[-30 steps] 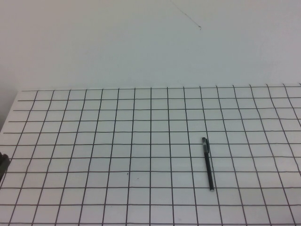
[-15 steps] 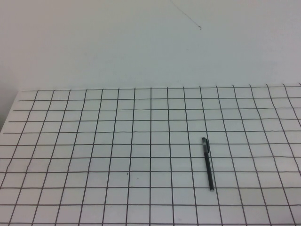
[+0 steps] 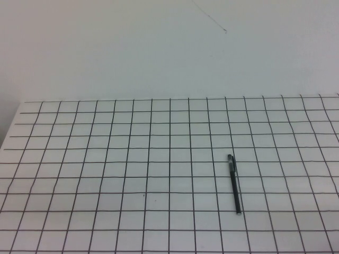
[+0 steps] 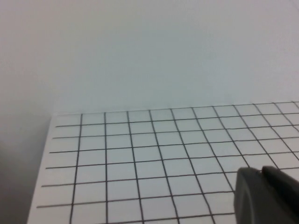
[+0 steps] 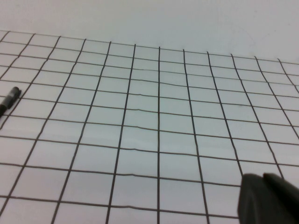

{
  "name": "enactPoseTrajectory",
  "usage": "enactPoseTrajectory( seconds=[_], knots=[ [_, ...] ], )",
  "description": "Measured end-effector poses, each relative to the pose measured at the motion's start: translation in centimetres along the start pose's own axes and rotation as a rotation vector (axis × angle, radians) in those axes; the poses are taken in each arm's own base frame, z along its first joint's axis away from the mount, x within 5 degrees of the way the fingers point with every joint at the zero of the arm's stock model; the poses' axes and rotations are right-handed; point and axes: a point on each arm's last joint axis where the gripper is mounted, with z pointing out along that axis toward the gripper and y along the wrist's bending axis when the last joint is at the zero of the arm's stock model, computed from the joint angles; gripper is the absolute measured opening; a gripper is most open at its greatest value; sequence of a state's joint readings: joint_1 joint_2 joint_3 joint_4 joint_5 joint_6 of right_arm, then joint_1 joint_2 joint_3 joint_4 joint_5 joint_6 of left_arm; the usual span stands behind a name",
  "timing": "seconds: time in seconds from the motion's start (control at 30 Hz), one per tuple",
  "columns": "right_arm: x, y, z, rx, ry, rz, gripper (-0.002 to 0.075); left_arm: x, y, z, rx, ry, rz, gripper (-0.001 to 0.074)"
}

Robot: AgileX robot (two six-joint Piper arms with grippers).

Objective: Cap the pen

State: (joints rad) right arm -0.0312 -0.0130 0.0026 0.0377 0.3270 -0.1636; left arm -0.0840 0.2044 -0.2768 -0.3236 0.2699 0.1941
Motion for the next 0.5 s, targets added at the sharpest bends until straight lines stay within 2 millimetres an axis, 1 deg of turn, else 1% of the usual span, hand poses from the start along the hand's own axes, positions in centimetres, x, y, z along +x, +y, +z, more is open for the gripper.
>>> enactPoseTrajectory(
  seconds=[0.1, 0.23, 0.3, 0.37, 0.5],
  knots=[
    [0.0, 0.0, 0.0, 0.0, 0.0, 0.0, 0.0, 0.1, 0.4, -0.3, -0.042, 0.003, -0.015, 0.0],
    [0.0, 0.0, 0.0, 0.0, 0.002, 0.0, 0.0, 0.0, 0.6, -0.3, -0.063, -0.012, 0.042, -0.0001],
    [0.0, 0.0, 0.0, 0.0, 0.002, 0.0, 0.0, 0.4, 0.7, -0.1, -0.069, -0.028, 0.059, 0.0],
    [0.0, 0.0, 0.0, 0.0, 0.002, 0.0, 0.0, 1.4, 0.9, 0.2, -0.071, -0.07, 0.064, 0.0],
    [0.0, 0.0, 0.0, 0.0, 0.002, 0.0, 0.0, 3.5, 1.2, 0.0, -0.07, -0.178, 0.062, 0.0]
  ],
)
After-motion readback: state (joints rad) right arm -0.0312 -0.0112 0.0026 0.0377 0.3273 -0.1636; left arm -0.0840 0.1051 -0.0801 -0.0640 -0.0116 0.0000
